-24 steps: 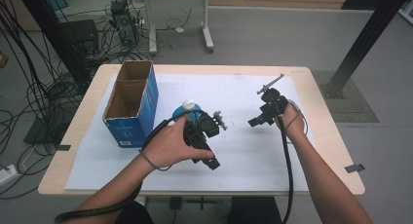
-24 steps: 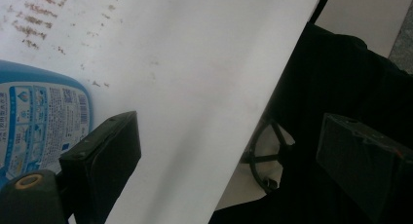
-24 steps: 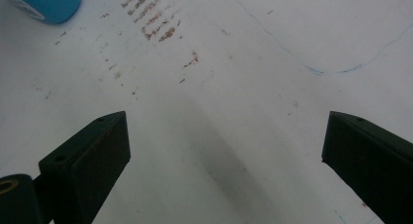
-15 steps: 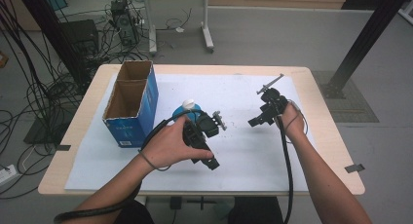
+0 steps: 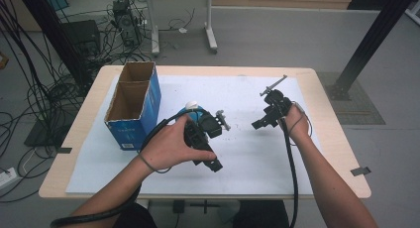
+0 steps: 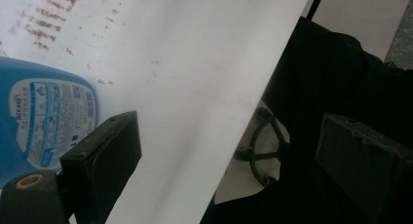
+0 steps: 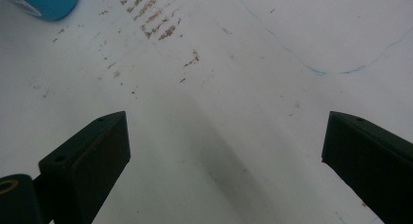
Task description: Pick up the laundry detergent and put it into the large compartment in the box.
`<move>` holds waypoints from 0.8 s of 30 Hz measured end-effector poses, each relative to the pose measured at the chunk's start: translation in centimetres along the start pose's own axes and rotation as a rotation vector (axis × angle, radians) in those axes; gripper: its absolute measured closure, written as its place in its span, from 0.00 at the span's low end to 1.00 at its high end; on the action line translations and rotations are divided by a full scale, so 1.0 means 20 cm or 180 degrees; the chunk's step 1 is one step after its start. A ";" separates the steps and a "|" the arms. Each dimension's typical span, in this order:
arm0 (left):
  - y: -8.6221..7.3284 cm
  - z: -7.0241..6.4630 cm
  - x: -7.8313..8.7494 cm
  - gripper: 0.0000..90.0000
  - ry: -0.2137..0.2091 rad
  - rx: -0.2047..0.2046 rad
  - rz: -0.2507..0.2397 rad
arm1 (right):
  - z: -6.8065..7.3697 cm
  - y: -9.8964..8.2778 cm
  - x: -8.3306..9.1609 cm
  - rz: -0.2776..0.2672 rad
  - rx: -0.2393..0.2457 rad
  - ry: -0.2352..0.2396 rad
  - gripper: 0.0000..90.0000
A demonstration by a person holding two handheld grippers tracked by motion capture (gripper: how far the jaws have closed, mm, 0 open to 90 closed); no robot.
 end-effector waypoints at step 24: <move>0.13 -0.01 0.48 0.11 0.0363 -0.0143 -0.0140 | -0.01 0.00 0.01 0.0018 0.0012 -0.0047 0.04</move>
Point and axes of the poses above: each handheld gripper's, and its own axes: x roughly backward along the jaws, y roughly out of its top, z roughly to its left, the point moved 4 cm from there along -x, roughly forward along the jaws, and after that the axes turned 6 degrees about -y, right-handed, at the moved point
